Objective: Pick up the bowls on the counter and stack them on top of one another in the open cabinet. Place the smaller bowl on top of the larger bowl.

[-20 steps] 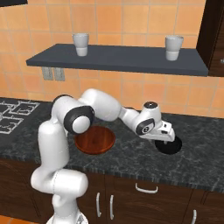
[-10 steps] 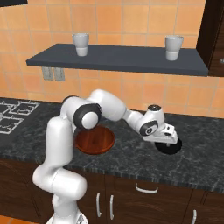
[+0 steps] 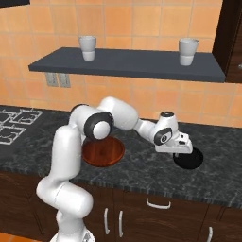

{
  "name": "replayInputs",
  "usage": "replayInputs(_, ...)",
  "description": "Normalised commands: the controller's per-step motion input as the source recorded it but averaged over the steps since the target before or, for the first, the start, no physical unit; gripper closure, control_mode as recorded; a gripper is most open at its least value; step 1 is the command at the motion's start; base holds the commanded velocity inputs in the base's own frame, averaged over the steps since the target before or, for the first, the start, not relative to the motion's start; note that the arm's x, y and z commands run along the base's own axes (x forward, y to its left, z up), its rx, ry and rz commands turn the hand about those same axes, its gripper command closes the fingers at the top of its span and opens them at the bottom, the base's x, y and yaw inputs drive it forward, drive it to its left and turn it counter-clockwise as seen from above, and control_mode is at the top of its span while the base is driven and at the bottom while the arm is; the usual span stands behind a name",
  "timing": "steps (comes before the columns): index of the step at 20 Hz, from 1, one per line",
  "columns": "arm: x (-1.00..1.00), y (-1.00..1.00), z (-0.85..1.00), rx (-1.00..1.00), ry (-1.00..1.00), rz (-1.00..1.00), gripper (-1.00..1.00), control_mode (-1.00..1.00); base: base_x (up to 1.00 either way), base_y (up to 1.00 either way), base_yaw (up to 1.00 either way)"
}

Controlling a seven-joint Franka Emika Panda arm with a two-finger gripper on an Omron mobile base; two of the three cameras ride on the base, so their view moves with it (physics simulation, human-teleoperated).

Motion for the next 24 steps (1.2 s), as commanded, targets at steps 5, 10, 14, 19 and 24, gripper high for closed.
replayInputs(5, -0.19, 0.31, 0.23, 0.0, -0.01, 0.02, 1.0, -1.0, 0.0, 0.0, 0.0)
replayInputs(10, -0.18, 0.93, 0.79, -0.01, -0.12, 0.08, 1.0, -1.0, 0.0, 0.0, 0.0)
replayInputs(14, -0.08, 1.0, 0.68, 0.0, -0.03, 0.2, 1.0, -1.0, 0.0, 0.0, 0.0)
replayInputs(19, -0.17, 1.0, 0.5, -0.02, 0.0, 0.28, 1.0, -1.0, 0.0, 0.0, 0.0)
replayInputs(24, -0.1, 1.0, 0.57, -0.02, 0.04, 0.32, 1.0, -1.0, 0.0, 0.0, 0.0)
